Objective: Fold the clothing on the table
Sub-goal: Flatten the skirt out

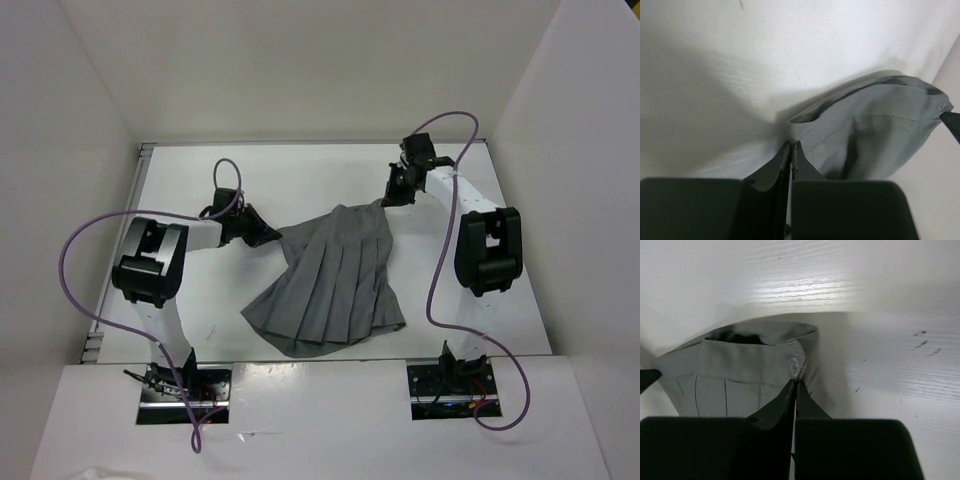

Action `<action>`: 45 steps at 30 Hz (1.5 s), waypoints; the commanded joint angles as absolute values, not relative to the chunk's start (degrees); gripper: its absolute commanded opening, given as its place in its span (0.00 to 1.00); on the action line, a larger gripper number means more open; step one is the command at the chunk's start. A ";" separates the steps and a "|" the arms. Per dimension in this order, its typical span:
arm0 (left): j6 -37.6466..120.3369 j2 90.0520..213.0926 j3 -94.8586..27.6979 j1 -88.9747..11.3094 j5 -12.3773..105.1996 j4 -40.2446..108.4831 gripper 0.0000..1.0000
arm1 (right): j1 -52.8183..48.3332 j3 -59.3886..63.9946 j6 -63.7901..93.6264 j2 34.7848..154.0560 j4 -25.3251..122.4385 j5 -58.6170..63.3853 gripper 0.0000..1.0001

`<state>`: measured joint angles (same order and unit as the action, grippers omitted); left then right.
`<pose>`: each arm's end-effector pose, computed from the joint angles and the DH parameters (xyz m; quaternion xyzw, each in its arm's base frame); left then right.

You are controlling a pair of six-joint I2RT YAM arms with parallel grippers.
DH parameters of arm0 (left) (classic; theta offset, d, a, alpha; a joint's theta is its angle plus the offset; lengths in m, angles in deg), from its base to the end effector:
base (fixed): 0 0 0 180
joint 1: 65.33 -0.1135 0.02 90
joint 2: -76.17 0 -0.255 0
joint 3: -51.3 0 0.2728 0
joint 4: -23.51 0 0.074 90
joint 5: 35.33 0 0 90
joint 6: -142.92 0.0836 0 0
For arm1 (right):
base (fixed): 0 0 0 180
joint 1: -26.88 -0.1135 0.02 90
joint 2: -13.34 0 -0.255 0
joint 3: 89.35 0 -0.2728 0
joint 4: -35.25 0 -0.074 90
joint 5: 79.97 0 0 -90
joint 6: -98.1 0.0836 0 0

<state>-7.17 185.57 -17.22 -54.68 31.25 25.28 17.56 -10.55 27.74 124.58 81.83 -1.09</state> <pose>0.4084 -0.1106 0.0734 -0.3010 0.8487 -0.3792 0.2130 0.4581 0.0915 0.1733 0.0580 0.9520 0.1613 0.2536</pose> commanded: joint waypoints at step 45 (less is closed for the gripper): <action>13.11 164.78 -61.54 -70.61 3.53 44.49 0.00 | 18.81 -22.72 21.99 88.59 85.39 -0.25 0.00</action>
